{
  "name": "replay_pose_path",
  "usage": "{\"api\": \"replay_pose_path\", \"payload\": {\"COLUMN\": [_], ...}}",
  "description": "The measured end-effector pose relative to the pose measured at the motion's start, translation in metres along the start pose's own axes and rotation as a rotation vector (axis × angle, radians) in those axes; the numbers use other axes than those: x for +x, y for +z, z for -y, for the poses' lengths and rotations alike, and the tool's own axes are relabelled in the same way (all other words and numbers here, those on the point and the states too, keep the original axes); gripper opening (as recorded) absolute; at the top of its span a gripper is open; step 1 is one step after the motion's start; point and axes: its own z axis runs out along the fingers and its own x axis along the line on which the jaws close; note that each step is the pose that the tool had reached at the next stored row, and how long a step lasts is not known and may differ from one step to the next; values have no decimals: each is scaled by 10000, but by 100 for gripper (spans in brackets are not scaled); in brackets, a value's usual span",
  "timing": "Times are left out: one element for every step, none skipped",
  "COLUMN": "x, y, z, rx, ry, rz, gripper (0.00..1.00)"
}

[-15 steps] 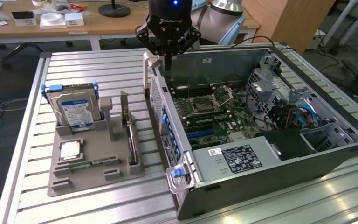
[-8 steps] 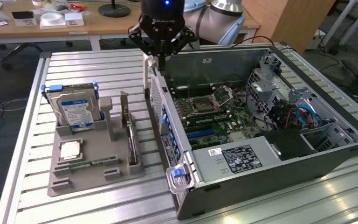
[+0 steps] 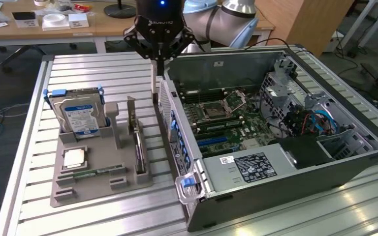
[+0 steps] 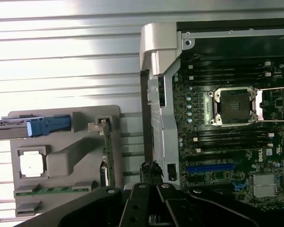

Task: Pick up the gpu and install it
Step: 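Reach for the gpu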

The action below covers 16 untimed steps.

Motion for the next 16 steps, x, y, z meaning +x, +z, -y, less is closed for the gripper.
{"api": "replay_pose_path", "payload": {"x": [30, 62, 93, 125, 158, 191, 223, 257, 288, 319, 350, 381, 413, 442, 470, 495], "y": [1, 2, 3, 4, 5, 5, 6, 7, 8, 8, 9, 10, 10, 11, 12, 13], "z": [0, -1, -2, -2, -3, -4, -5, -7, -8, -9, -10, -12, -13, -14, -15, -15], "rx": [0, 0, 0, 0, -1, 0, 0, 0, 0, 0, 0, 0, 0, 0, 0, 0], "ry": [1, 2, 1, 0, 0, 1, 2, 2, 2, 2, 1, 2, 4, 4, 4, 4], "rz": [0, 0, 0, 0, 1, 0, 0, 0, 0, 0, 0, 1, 0, 0, 1, 1], "gripper": [11, 11, 11, 11, 11, 11, 11, 11, 11, 11, 11, 11, 11, 11, 11, 11]}}
